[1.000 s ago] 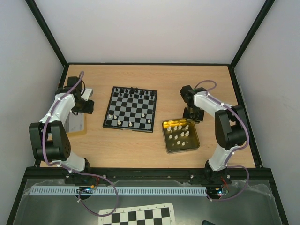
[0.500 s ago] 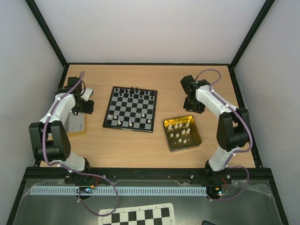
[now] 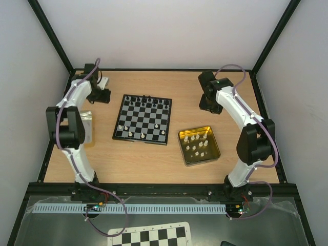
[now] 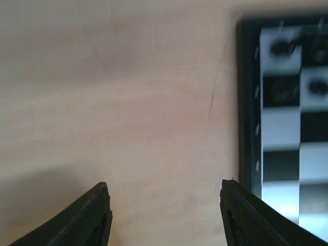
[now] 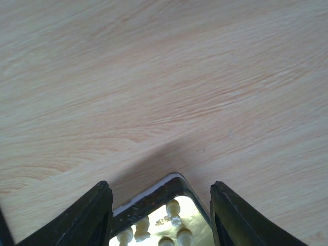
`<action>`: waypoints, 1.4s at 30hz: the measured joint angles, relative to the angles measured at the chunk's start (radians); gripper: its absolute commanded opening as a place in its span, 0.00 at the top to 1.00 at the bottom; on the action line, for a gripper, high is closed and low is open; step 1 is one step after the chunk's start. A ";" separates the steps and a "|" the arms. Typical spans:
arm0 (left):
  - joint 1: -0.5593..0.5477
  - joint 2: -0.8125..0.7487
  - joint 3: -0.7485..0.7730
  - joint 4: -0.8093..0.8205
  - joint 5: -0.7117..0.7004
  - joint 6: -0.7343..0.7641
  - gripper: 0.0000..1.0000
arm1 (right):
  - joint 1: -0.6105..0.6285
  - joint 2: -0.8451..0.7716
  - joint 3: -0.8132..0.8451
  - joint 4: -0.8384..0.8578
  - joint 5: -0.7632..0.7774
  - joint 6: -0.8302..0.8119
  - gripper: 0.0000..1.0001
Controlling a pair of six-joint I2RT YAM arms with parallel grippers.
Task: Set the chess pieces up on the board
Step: Move the storage box to the center of the board, then move the chessboard to the center of the board.
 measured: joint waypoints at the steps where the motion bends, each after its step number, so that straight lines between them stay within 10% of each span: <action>1: -0.005 0.050 0.072 -0.006 0.008 -0.012 0.47 | 0.000 0.006 0.013 0.000 -0.005 0.000 0.50; 10: -0.052 0.461 0.680 -0.086 0.003 -0.104 0.51 | 0.000 0.021 0.087 -0.014 -0.024 0.000 0.51; 42: -0.103 0.744 0.864 -0.072 0.035 -0.171 0.52 | 0.000 0.020 0.085 -0.050 -0.085 -0.026 0.56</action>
